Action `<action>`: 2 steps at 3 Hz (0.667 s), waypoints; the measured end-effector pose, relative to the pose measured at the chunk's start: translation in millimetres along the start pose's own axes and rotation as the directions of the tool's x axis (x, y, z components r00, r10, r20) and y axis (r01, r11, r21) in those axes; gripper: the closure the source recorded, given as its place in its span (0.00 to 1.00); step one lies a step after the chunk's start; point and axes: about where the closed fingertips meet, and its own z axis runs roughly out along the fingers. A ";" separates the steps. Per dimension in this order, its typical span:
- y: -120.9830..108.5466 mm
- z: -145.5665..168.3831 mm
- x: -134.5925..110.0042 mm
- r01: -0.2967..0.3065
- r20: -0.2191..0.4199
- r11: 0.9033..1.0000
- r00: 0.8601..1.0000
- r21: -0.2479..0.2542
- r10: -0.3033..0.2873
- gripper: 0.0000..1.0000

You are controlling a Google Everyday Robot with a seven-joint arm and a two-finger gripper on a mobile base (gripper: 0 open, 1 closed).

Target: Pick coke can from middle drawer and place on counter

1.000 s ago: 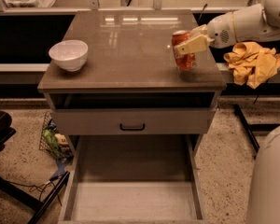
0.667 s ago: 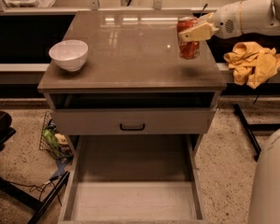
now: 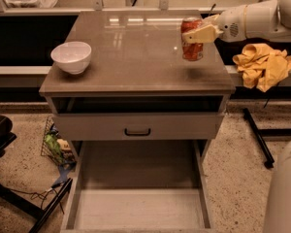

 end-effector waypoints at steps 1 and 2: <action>-2.7 32.4 -12.9 0.010 0.098 0.999 0.995 0.034 -0.013 1.00; -1.6 64.3 -28.8 0.054 0.139 0.996 0.988 0.070 -0.063 1.00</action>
Offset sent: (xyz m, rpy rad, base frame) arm 0.0534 0.0938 0.0082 0.0865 -0.2262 -0.0554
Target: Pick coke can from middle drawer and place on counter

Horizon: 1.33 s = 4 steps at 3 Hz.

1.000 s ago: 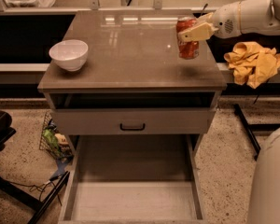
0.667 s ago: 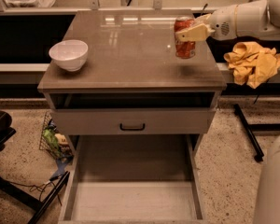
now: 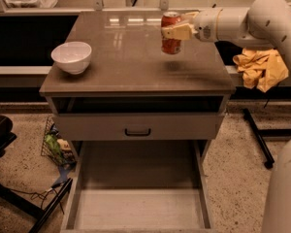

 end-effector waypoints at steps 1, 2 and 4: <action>5.1 22.4 -2.2 0.039 0.019 0.999 0.999 0.013 -0.039 1.00; 10.9 46.0 6.4 0.053 0.042 0.998 0.998 0.016 -0.054 1.00; 10.0 87.1 26.8 0.061 0.098 0.998 0.993 0.025 -0.064 1.00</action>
Offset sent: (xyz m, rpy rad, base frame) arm 0.0239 0.0574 -0.0340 0.0196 -0.1015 -0.0058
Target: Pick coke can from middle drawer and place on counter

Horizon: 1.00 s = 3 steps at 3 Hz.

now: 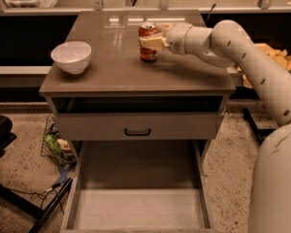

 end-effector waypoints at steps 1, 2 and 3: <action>2.1 3.0 0.0 0.000 0.001 1.000 1.000 -0.005 0.000 0.83; 4.1 5.7 -0.2 0.000 0.002 1.000 1.000 -0.009 0.000 0.59; 6.1 8.6 -0.4 -0.001 0.002 1.000 1.000 -0.014 0.001 0.36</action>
Offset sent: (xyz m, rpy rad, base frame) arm 0.0000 0.0035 -0.0007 0.0002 0.0002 0.0047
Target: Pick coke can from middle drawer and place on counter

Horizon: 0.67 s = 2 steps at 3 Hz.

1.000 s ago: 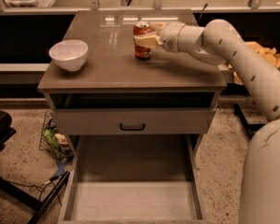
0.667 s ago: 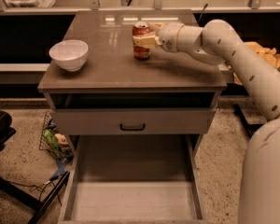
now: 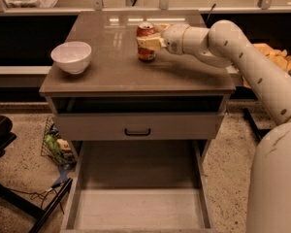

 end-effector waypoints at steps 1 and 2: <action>2.0 2.8 -0.1 -0.001 0.001 1.000 1.000 -0.005 0.001 0.13; 3.9 5.4 -0.2 -0.001 0.001 1.000 1.000 -0.009 0.001 0.00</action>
Offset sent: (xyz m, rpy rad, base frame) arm -0.0001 0.0035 -0.0006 0.0007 0.0011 0.0047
